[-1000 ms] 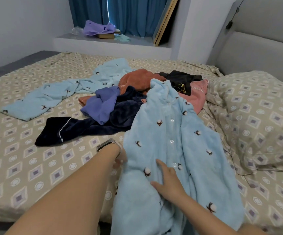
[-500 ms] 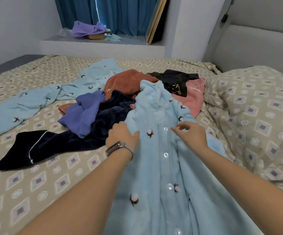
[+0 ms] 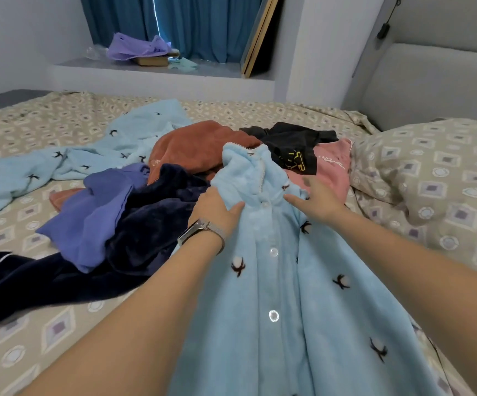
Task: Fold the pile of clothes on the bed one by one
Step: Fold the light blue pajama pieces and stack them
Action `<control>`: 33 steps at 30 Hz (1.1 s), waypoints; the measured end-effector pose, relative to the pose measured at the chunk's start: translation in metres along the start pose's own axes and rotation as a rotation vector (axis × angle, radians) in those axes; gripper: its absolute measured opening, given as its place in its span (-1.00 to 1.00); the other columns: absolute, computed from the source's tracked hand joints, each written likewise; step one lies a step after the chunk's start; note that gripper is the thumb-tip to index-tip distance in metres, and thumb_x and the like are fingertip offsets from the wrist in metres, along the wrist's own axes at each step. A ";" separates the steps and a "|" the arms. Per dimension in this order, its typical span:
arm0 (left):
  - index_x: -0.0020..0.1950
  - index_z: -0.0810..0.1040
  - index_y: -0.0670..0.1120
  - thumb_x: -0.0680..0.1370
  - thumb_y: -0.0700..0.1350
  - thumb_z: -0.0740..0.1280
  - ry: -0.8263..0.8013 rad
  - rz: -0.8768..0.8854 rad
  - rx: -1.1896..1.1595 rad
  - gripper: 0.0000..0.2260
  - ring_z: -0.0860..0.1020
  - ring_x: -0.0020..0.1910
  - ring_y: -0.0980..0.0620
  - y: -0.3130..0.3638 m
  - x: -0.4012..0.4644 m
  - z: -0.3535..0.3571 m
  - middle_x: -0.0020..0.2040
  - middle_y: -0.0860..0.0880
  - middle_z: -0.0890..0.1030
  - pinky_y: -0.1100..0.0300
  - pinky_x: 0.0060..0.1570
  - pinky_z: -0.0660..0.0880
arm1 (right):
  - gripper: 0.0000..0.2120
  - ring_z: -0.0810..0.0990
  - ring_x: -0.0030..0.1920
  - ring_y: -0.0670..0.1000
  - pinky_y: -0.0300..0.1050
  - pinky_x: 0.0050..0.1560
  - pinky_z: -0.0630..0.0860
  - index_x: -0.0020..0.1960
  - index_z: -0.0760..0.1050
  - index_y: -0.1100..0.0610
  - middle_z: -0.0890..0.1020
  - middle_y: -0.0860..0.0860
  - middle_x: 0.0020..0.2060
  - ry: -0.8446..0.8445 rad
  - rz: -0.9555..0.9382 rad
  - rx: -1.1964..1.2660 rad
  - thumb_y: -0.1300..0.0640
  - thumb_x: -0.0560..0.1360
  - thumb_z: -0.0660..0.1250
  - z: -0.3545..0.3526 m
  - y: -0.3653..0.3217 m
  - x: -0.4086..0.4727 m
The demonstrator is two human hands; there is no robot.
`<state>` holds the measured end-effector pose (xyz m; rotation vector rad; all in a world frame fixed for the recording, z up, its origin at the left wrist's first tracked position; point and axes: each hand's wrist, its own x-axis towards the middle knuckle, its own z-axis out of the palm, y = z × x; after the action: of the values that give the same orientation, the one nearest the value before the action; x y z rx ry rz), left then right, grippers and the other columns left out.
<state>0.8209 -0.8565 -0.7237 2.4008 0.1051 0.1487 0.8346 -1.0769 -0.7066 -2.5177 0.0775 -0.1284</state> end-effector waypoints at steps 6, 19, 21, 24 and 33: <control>0.16 0.45 -0.14 0.30 0.09 0.54 -0.090 -0.413 -0.504 -0.44 0.54 0.12 -0.17 0.005 0.029 -0.008 0.13 -0.09 0.56 0.01 0.18 0.48 | -0.18 0.24 0.49 0.14 -0.04 0.38 0.26 0.56 0.03 0.23 0.21 0.11 0.53 -0.089 0.187 0.169 -0.19 0.53 0.30 0.018 -0.011 0.029; -0.41 0.49 -0.16 0.42 -0.47 0.23 -0.128 0.211 -0.486 -0.71 0.35 -0.40 0.18 -0.024 0.012 -0.019 -0.42 0.07 0.45 0.27 -0.31 0.35 | -0.66 0.60 -0.02 -0.10 0.15 0.11 0.54 -0.05 0.56 -0.14 0.61 -0.17 -0.12 0.029 -0.466 0.494 0.22 0.30 0.51 -0.002 0.027 -0.021; -0.30 0.56 -0.12 0.44 -0.55 0.17 -0.150 0.173 -0.515 -0.62 0.48 -0.37 0.27 -0.023 0.003 -0.026 -0.38 0.15 0.57 0.40 -0.22 0.44 | -0.75 0.56 -0.03 0.04 0.17 0.03 0.47 -0.13 0.53 -0.25 0.57 -0.13 -0.15 -0.022 -0.546 0.119 0.09 0.31 0.28 -0.001 0.043 -0.032; -0.02 0.61 -0.07 0.48 -0.48 0.14 -0.168 -0.131 -0.699 -0.61 0.58 -0.10 -0.01 -0.012 0.004 -0.041 -0.07 -0.09 0.64 0.15 -0.01 0.54 | -0.54 0.47 -0.08 0.10 0.06 -0.09 0.41 -0.14 0.63 -0.17 0.51 -0.06 -0.17 0.014 -0.656 -0.218 0.32 0.25 0.18 -0.006 0.068 -0.037; 0.16 0.61 0.03 0.07 0.43 0.53 -0.513 -0.190 -0.212 -0.23 0.63 0.04 0.00 -0.021 -0.010 -0.053 0.08 0.04 0.65 0.04 0.16 0.54 | 0.13 0.24 0.47 0.13 0.03 0.41 0.24 0.57 0.00 0.00 0.29 0.03 0.46 -0.140 -0.039 -0.151 -0.21 0.23 0.59 -0.028 0.031 -0.030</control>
<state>0.8032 -0.8073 -0.6996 2.1310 0.0722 -0.5160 0.8010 -1.1155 -0.7042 -2.6717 -0.0200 0.0402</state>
